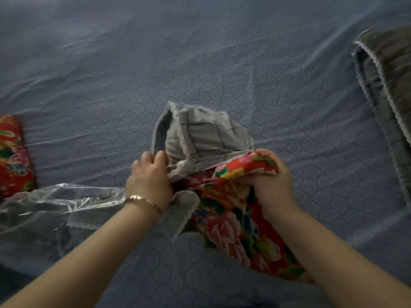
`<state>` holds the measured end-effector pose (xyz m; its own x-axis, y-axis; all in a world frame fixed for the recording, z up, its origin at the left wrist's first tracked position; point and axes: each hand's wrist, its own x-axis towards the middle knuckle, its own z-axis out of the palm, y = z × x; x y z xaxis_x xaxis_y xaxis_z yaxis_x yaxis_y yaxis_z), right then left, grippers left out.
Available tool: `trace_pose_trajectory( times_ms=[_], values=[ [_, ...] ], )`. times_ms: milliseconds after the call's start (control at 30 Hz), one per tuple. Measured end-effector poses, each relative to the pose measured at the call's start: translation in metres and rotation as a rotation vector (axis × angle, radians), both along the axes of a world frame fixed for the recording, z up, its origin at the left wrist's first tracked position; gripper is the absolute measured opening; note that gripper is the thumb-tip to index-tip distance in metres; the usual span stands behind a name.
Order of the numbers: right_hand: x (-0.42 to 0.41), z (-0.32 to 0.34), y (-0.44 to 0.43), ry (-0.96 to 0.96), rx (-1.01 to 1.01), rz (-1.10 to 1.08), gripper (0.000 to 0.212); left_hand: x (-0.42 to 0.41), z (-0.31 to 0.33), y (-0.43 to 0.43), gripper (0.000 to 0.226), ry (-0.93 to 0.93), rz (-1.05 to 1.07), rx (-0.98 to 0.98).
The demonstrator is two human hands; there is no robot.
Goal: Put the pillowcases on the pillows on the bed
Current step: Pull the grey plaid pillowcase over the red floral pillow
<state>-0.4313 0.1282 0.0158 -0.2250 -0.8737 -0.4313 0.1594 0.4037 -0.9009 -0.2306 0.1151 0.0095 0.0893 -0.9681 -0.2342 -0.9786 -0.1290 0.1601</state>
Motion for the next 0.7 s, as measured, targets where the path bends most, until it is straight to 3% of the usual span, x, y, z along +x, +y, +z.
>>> trace_pose_trajectory(
  times_ms=[33,100,233,300,333,400,467,500,600,700],
  values=[
    [0.002,0.005,-0.003,0.006,-0.006,-0.032,0.046,0.004,-0.003,-0.003,0.021,0.001,0.108,0.127],
    [0.005,0.019,-0.009,0.045,-0.027,-0.106,0.041,0.003,-0.013,-0.001,0.014,0.097,0.097,0.207],
    [0.009,0.045,-0.024,0.232,-0.108,-0.184,0.033,-0.013,-0.011,0.018,0.009,0.429,0.128,0.129],
    [0.018,0.043,-0.027,0.380,-0.145,-0.182,0.031,-0.020,-0.011,0.033,0.010,0.561,0.132,0.202],
    [0.027,0.036,-0.024,0.411,-0.151,-0.185,0.031,-0.021,-0.017,0.044,0.010,0.571,0.103,0.310],
    [0.049,0.011,-0.004,0.456,-0.076,-0.124,0.030,-0.016,-0.035,0.067,0.011,0.362,-0.048,0.628],
    [0.070,-0.021,0.029,0.527,0.131,0.094,0.038,-0.003,-0.056,0.085,0.026,0.190,-0.146,0.856],
    [0.077,-0.039,0.046,0.597,0.213,0.284,0.042,0.004,-0.061,0.087,0.026,0.176,-0.113,0.866],
    [0.086,-0.074,0.076,0.727,0.321,0.822,0.055,0.024,-0.065,0.069,0.017,0.179,0.224,0.550],
    [0.078,-0.080,0.061,0.665,0.355,1.160,0.066,0.027,-0.065,0.041,0.021,0.253,0.421,0.147]
  ],
)
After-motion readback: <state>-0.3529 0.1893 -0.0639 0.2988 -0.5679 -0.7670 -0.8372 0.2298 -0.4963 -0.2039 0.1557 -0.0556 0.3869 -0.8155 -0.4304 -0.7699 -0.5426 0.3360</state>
